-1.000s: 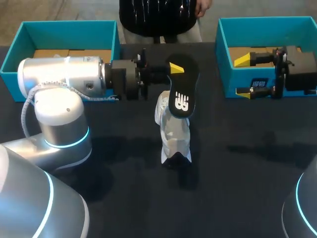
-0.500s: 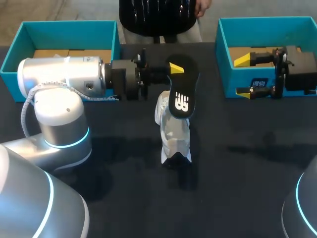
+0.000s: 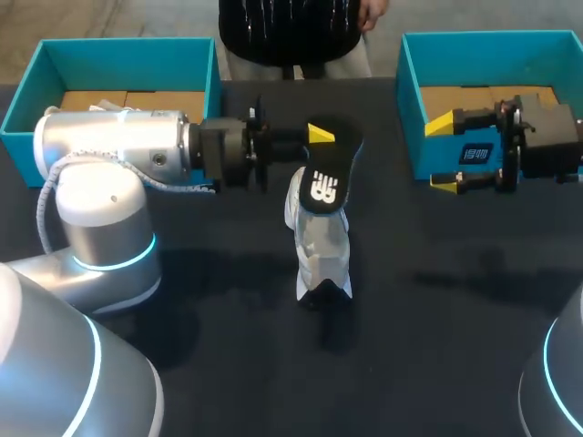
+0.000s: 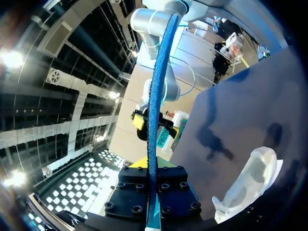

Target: Take the shoe out of the shoebox, open the shoe tongue, remove and reinsert the insole, then place the shoe into the shoebox

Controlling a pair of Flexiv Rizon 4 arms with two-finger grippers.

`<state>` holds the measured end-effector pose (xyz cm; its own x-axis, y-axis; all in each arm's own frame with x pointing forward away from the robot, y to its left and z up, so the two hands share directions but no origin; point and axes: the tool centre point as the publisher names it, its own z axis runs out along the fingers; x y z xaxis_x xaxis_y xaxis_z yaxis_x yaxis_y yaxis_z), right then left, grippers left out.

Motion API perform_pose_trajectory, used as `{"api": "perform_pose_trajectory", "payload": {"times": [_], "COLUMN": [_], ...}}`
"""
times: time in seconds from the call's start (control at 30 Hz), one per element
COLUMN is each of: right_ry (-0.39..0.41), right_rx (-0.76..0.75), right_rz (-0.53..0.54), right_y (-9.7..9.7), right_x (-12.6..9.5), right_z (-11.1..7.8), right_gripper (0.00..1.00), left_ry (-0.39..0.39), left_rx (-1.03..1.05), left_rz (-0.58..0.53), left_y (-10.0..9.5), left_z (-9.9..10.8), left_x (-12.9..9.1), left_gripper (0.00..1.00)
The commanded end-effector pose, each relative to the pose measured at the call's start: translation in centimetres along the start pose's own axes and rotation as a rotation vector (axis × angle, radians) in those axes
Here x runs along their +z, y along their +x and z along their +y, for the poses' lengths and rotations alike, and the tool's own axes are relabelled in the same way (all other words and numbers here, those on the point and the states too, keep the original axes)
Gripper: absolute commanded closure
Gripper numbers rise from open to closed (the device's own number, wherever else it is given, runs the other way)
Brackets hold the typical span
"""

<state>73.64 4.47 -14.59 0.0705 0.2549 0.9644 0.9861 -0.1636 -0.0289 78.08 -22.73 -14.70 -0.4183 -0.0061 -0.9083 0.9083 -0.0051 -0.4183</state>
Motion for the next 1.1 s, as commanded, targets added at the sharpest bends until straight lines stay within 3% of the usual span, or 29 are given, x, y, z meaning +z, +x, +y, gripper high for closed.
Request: {"api": "perform_pose_trajectory", "payload": {"times": [0.03, 0.3, 0.53, 1.1], "right_ry": [-0.029, -0.020, 0.004, 0.040], "right_rx": [0.005, -0.010, -0.027, -0.042], "right_rz": [-0.015, -0.078, -0.114, -0.140], "right_y": [-0.2, -1.6, -2.8, -4.2], "right_x": [-0.5, -0.5, 0.5, 2.8], "right_z": [-2.3, -5.4, -7.6, -9.9], "right_gripper": [0.00, 0.00, 0.00, 0.00], "left_ry": [0.014, 0.058, 0.080, 0.132], "left_rx": [-0.030, -0.144, -0.229, -0.285], "left_rz": [0.012, 0.011, -0.056, -0.082], "left_y": [0.3, 1.9, 2.7, 3.3], "left_z": [-0.2, -1.5, -2.9, -5.0], "left_x": [-2.0, -3.4, -4.5, -4.6], "left_gripper": [1.00, 1.00, 1.00, 1.00]}}
